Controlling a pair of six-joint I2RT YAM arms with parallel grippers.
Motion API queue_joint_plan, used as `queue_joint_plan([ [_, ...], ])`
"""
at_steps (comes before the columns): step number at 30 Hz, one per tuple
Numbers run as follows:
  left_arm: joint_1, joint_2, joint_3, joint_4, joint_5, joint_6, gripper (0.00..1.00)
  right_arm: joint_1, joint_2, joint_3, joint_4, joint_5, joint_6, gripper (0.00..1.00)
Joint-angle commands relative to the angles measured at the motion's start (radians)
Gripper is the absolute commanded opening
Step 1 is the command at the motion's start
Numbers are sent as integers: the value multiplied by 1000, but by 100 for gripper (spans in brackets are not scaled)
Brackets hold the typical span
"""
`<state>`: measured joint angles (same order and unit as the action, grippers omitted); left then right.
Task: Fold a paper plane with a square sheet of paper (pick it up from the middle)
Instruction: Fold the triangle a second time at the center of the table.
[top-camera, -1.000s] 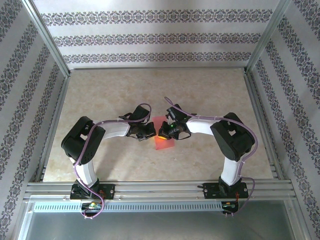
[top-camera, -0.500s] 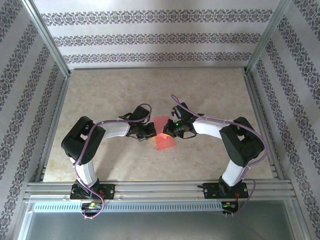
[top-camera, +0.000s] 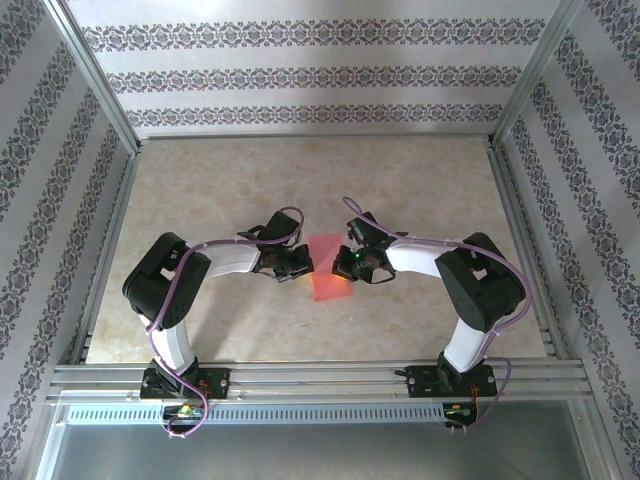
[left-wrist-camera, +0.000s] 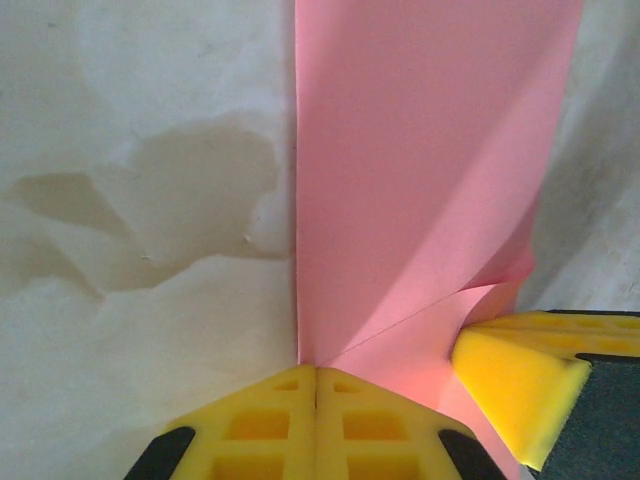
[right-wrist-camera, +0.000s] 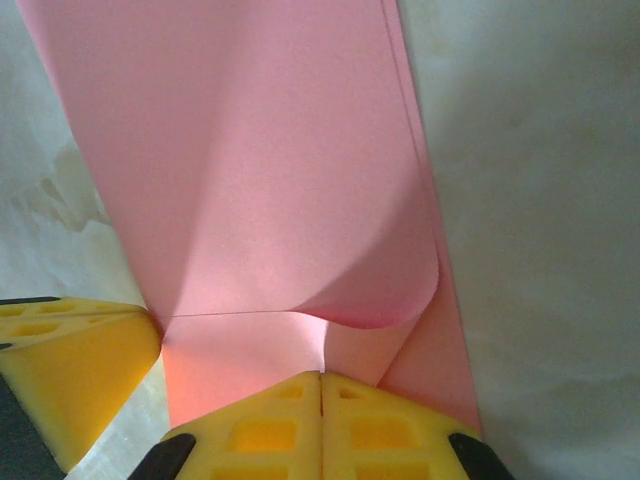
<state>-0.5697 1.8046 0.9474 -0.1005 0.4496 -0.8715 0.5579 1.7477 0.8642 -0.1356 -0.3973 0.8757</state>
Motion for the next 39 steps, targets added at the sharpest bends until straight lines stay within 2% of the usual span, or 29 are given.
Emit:
queue_joint_plan([
  [1,-15,-17,31,-16,12,21,4,-10,22,-23,-2,33,4,8],
  [9,-32,-109,26,-21,16,-3,8,-12,26,-49,0,59,17,8],
  [15,-108,-152,-12,-46,-18,-58,9,-13,35,-57,-9,73,31,8],
  [21,-163,-135,-50,-38,-2,-95,9,-16,48,-59,-27,81,41,8],
  [39,-156,-79,-72,-71,-37,-86,8,-30,75,-56,-60,88,54,7],
])
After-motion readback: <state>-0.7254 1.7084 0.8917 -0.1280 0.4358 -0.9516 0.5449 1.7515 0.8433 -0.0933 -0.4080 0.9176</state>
